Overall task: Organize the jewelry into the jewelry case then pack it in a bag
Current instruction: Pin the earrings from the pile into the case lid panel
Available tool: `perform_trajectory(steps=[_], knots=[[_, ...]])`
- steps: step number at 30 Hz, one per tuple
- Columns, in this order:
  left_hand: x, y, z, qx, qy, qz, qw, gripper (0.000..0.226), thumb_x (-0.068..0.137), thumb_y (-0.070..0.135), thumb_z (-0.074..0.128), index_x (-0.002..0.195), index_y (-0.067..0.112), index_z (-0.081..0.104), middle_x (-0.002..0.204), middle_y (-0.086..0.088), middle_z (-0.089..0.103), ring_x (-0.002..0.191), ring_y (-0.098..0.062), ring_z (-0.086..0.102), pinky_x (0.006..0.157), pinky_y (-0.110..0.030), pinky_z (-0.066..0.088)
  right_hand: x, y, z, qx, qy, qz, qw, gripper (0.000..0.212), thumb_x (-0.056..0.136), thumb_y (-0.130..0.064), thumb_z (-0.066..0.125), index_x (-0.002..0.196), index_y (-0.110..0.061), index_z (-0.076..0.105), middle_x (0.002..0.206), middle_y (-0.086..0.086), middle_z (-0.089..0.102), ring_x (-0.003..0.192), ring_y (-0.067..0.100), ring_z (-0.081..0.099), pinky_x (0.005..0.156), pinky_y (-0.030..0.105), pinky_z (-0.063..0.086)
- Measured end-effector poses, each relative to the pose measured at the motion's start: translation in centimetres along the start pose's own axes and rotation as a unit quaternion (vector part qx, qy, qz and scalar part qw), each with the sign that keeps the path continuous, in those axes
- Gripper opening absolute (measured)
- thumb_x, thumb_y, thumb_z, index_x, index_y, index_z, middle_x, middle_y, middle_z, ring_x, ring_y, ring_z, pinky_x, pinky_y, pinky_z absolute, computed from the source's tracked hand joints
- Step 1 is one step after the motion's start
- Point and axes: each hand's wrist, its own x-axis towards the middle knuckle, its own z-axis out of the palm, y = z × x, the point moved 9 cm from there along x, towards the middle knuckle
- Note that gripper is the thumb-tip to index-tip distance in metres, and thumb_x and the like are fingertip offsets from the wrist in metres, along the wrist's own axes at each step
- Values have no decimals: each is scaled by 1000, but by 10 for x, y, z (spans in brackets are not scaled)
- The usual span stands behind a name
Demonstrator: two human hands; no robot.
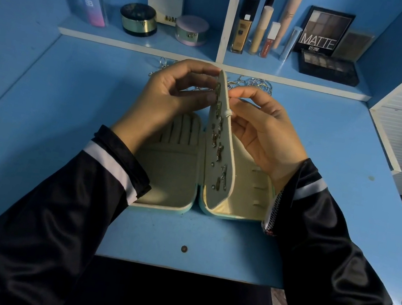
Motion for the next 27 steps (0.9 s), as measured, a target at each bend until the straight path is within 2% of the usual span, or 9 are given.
perform_trajectory(steps=[8,13,18,27], knots=[[0,0,-1,1,2,-1,1000,30,75,25,75,100,41,70,100,11,73,107,-13,66,85,-27,53,0,-1,0,-13,0,-17,1000,12,92,4,55,95,-5,64,92,17,64,74,17,66,70,25,54],[0,-2,-1,3,3,-6,1000,33,79,14,75,106,30,65,98,12,73,105,-11,66,85,-24,52,1,-2,-1,-21,-3,-25,999,10,91,2,56,98,-2,64,94,18,63,76,17,65,72,25,55],[0,-2,-1,8,3,-9,1000,33,80,11,72,108,27,63,97,12,72,104,-10,66,85,-24,52,1,-1,-1,-21,-7,-25,999,11,91,2,57,99,0,63,93,17,64,75,17,65,73,26,55],[0,-1,-1,0,4,-5,1000,32,76,20,75,103,35,67,97,12,73,104,-11,66,85,-25,52,1,-3,-1,-12,-8,-27,1000,12,91,5,55,95,-2,64,89,13,66,76,17,66,74,26,55]])
